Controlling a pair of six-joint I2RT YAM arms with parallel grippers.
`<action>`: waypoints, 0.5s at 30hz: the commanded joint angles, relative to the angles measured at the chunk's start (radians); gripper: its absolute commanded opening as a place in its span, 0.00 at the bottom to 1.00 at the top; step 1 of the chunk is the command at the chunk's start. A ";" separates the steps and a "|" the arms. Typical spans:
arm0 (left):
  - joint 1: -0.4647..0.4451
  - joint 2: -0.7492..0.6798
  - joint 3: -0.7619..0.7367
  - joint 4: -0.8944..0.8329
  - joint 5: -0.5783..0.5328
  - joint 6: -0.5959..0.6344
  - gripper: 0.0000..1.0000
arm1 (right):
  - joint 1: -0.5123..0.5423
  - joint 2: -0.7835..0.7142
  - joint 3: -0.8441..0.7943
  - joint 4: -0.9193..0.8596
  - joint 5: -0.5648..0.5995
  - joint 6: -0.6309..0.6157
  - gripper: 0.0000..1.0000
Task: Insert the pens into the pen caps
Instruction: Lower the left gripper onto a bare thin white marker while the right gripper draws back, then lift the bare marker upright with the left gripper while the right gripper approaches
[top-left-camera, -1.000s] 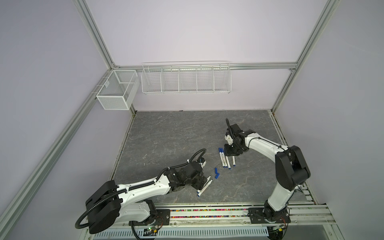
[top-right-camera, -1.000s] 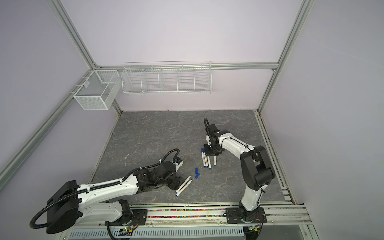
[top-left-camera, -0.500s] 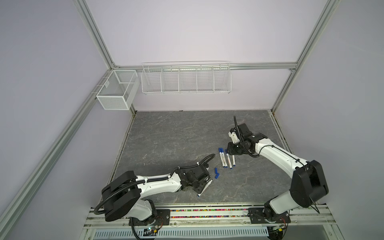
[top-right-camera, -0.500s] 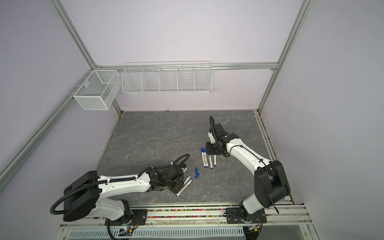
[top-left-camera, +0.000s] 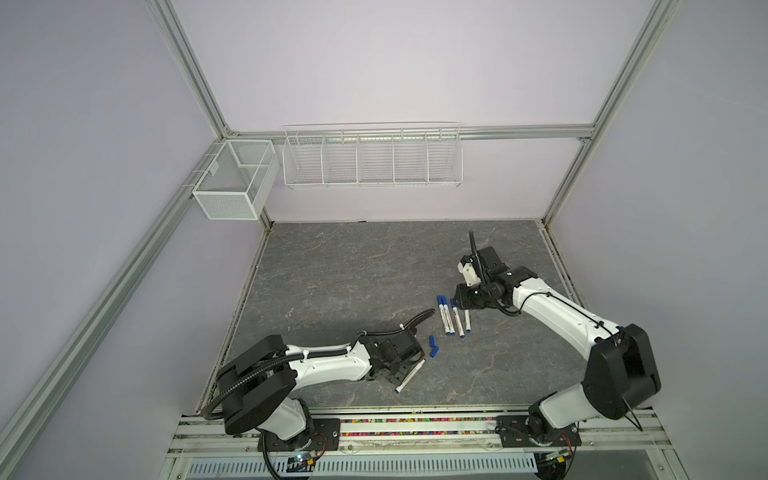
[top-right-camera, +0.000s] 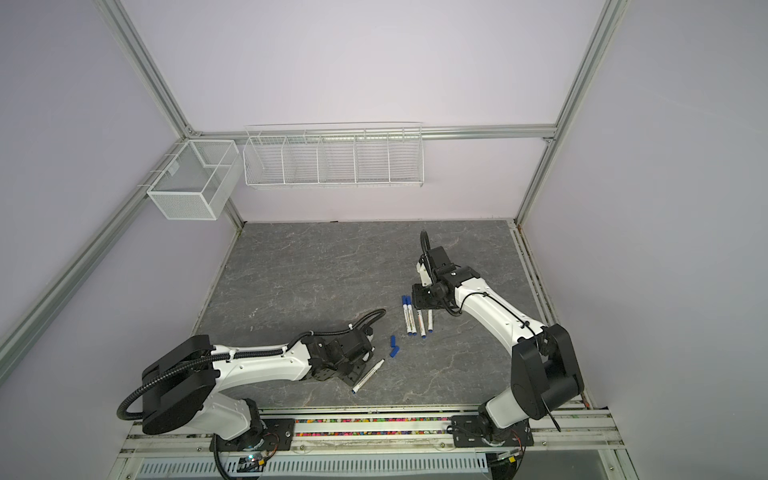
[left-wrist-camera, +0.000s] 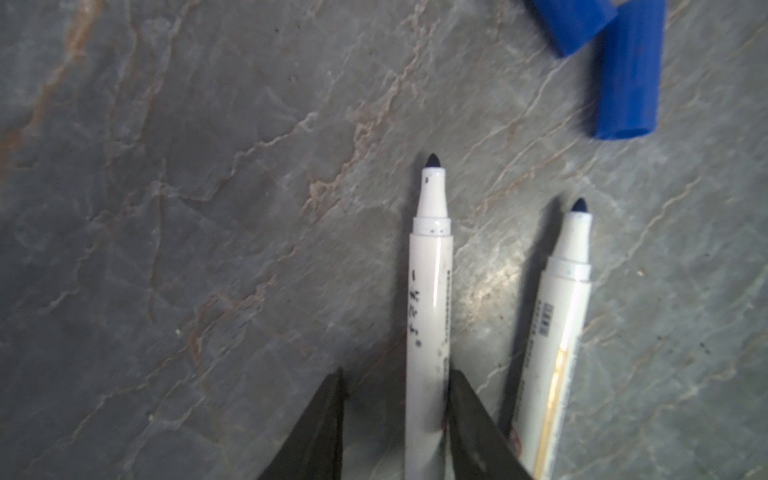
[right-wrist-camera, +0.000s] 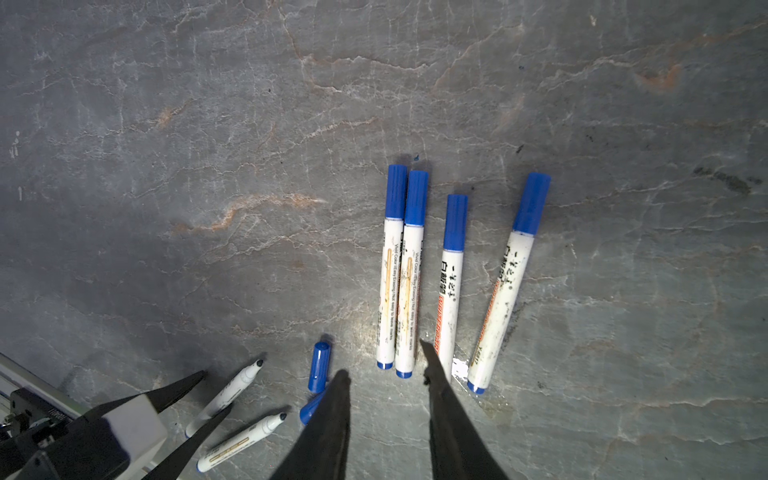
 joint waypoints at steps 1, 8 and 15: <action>-0.005 0.063 0.041 -0.064 -0.011 -0.014 0.36 | -0.003 -0.036 -0.018 0.006 0.002 0.007 0.34; -0.004 0.142 0.109 -0.110 -0.028 -0.016 0.06 | -0.009 -0.074 -0.014 -0.003 0.030 -0.001 0.34; 0.017 -0.010 0.158 -0.028 -0.081 0.020 0.00 | -0.012 -0.130 -0.021 -0.003 -0.003 -0.009 0.36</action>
